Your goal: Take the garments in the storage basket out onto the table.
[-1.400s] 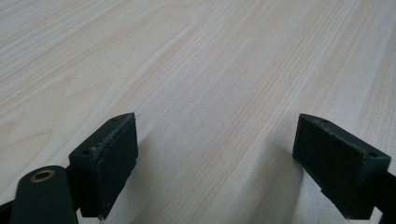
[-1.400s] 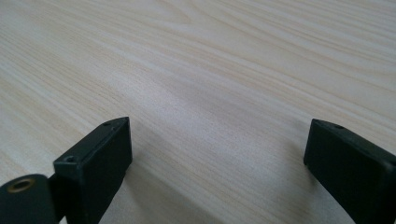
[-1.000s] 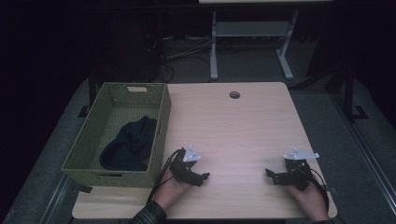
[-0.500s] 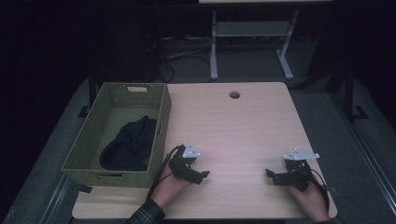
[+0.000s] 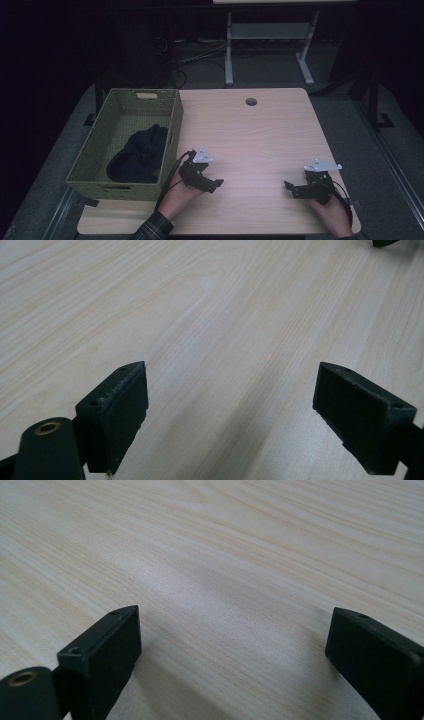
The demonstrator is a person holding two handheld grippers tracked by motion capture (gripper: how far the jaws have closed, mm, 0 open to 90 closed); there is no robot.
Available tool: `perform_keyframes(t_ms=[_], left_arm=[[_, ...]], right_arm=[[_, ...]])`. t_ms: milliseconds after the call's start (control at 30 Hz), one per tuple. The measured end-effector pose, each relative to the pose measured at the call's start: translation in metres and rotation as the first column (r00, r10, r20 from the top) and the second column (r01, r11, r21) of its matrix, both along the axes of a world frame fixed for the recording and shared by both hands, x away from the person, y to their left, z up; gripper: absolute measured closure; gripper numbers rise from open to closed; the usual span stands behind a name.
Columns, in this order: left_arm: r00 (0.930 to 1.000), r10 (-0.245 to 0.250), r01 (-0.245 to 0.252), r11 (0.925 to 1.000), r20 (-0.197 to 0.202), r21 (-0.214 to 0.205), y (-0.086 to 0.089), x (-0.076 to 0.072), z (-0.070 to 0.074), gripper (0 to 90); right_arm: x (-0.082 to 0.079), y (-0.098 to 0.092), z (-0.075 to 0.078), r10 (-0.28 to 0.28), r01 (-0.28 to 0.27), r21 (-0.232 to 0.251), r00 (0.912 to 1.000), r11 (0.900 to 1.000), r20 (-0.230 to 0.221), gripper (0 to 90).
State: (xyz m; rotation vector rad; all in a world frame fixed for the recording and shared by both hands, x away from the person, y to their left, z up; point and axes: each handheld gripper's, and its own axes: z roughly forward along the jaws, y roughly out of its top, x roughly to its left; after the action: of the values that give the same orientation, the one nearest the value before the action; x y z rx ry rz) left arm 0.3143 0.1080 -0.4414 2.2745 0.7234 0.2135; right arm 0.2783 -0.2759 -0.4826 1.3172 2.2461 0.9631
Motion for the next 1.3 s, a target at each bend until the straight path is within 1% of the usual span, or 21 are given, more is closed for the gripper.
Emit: perform_keyframes(t_ms=[100, 400, 600, 833, 1000, 1167, 1200, 1300], left_arm=[[1.0000, 0.003, -0.003, 1.0000, -0.002, -0.004, 0.000, 0.001, 0.002, 14.1], [1.0000, -0.001, 0.001, 1.0000, 0.008, -0.003, -0.001, 0.004, 0.013, 14.1], [1.0000, -0.006, 0.006, 1.0000, 0.006, -0.008, -0.001, 0.005, 0.020, 14.1], [0.9998, -0.015, 0.015, 0.9999, 0.014, -0.007, 0.000, 0.010, 0.030, 14.2], [0.9997, -0.020, 0.020, 0.9998, 0.013, -0.004, 0.001, 0.012, 0.037, 14.1], [0.9996, -0.025, 0.025, 0.9997, 0.011, -0.007, 0.000, 0.012, 0.041, 14.2], [0.9994, -0.031, 0.031, 0.9995, 0.014, -0.003, 0.000, 0.013, 0.043, 14.2], [0.9993, -0.033, 0.033, 0.9994, 0.019, -0.007, 0.000, 0.013, 0.046, 14.2]], right_arm=[[0.000, 0.000, 0.000, 0.000, 0.000, 0.000, 1.0000, 1.0000, 0.000, 7.3], [0.000, 0.000, 0.000, 0.000, 0.000, 0.000, 1.0000, 1.0000, 0.000, 7.3], [0.000, 0.000, 0.000, 0.000, 0.000, 0.000, 1.0000, 1.0000, 0.000, 7.3], [0.000, 0.000, 0.000, 0.000, 0.000, 0.000, 1.0000, 1.0000, 0.000, 7.3], [0.000, 0.000, 0.000, 0.000, 0.000, 0.000, 1.0000, 1.0000, 0.000, 7.3], [0.000, 0.000, 0.000, 0.000, 0.000, 0.000, 1.0000, 1.0000, 0.000, 7.3], [0.000, 0.000, 0.000, 0.000, 0.000, 0.000, 1.0000, 1.0000, 0.000, 7.3], [0.000, 0.000, 0.000, 0.000, 0.000, 0.001, 1.0000, 1.0000, 0.000, 7.3]])
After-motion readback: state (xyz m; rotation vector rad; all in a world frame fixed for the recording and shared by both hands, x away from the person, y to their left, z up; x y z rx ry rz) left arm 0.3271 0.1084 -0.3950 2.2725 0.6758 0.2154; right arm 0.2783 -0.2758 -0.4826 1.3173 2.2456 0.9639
